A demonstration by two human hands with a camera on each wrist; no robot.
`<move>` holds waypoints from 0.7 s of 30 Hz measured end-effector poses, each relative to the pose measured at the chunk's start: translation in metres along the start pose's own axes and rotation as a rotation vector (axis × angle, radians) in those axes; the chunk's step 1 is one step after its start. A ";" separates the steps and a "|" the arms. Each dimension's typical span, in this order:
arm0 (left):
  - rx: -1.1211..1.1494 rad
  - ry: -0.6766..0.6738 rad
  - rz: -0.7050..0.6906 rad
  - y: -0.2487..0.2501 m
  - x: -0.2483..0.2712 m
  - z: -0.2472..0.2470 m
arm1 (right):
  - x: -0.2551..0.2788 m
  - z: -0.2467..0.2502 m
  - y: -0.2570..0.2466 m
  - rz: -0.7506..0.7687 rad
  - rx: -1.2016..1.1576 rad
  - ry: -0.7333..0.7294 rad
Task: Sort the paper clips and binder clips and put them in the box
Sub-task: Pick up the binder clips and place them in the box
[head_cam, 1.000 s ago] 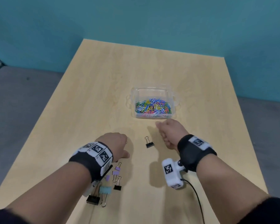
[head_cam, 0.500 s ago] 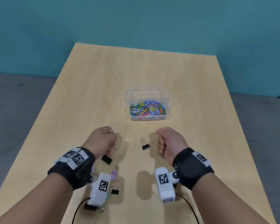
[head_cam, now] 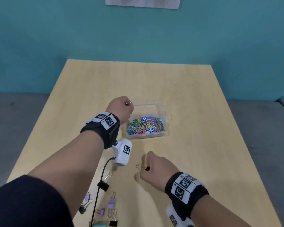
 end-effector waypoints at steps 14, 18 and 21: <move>-0.270 0.030 -0.099 -0.039 0.038 0.034 | -0.072 0.112 0.013 -0.241 -1.572 0.142; -0.683 -0.170 -0.078 -0.081 0.098 0.033 | -0.112 0.138 -0.016 -0.166 -1.257 0.204; -0.843 -0.315 -0.047 -0.100 0.133 0.025 | -0.138 0.139 -0.026 -0.153 -0.839 0.258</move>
Point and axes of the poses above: each hand's wrist, its own x-axis away from the middle knuckle, its own z-axis out of the back of the hand, y = z × x, the point moved 5 cm from there along -x, towards the middle knuckle, and after that the axes turned 1 degree about z, right-handed, at the moved point
